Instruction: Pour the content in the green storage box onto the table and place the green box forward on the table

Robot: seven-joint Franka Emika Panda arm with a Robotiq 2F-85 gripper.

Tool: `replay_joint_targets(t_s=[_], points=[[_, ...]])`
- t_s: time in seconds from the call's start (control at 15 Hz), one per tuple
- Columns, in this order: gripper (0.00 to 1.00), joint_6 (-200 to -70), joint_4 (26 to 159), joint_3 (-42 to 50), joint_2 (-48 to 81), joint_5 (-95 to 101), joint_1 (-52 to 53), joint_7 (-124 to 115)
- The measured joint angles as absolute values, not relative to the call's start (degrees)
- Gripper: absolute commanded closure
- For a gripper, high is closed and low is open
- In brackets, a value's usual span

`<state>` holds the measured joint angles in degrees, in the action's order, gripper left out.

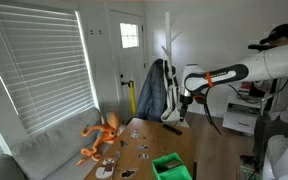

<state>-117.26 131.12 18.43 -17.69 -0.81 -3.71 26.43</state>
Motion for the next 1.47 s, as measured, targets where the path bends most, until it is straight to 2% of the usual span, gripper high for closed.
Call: replay_joint_targets(t_s=[0.93, 1.47], points=[[0.00, -117.3, 131.0, 18.1, -17.5, -1.7, -5.1, 26.4], [0.00, -117.3, 123.4, 7.0, -9.3, -6.2, 2.0, 22.7]])
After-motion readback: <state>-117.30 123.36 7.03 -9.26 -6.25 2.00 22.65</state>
